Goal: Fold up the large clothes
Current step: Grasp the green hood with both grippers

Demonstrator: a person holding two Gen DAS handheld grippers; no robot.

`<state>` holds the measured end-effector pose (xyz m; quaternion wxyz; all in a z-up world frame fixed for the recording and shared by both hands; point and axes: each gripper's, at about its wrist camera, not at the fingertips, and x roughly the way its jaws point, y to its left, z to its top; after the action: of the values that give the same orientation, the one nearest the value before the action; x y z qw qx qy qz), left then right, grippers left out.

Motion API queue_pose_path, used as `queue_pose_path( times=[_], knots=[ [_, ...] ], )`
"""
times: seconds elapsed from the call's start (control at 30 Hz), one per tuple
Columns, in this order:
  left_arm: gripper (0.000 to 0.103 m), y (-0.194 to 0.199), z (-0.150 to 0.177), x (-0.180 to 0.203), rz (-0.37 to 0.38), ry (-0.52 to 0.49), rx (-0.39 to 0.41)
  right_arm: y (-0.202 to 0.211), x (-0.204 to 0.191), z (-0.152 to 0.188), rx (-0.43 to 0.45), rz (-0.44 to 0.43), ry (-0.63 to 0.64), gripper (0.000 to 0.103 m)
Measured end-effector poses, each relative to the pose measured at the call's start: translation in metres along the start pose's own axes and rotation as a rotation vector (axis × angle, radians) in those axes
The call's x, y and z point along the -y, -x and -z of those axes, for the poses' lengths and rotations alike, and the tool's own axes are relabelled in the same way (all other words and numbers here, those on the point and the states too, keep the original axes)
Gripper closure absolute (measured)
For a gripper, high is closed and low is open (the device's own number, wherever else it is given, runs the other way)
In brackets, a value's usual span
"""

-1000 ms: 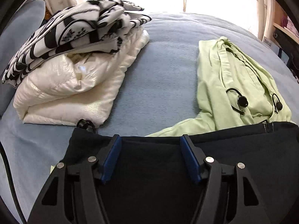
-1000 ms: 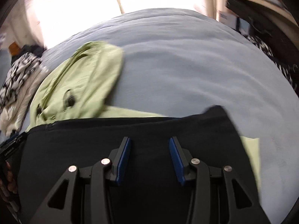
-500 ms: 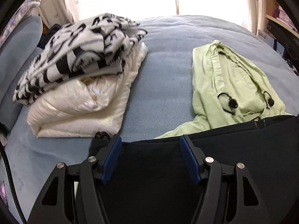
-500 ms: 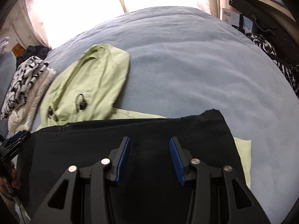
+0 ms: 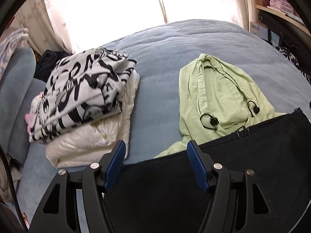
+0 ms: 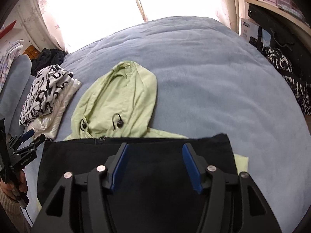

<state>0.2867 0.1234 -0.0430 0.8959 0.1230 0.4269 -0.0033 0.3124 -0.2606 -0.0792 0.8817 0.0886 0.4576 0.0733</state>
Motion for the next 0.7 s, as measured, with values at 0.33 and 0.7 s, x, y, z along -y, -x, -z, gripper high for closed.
queue_pose_path(
  times=[0.33, 0.7],
  knots=[
    [0.025, -0.029, -0.054, -0.001, 0.054, -0.009, -0.069, -0.001, -0.005, -0.063, 0.007, -0.036, -0.015, 0.046],
    [0.024, -0.129, -0.095, 0.016, 0.161, 0.103, -0.209, -0.113, 0.008, -0.106, -0.134, -0.089, -0.143, 0.046]
  ],
)
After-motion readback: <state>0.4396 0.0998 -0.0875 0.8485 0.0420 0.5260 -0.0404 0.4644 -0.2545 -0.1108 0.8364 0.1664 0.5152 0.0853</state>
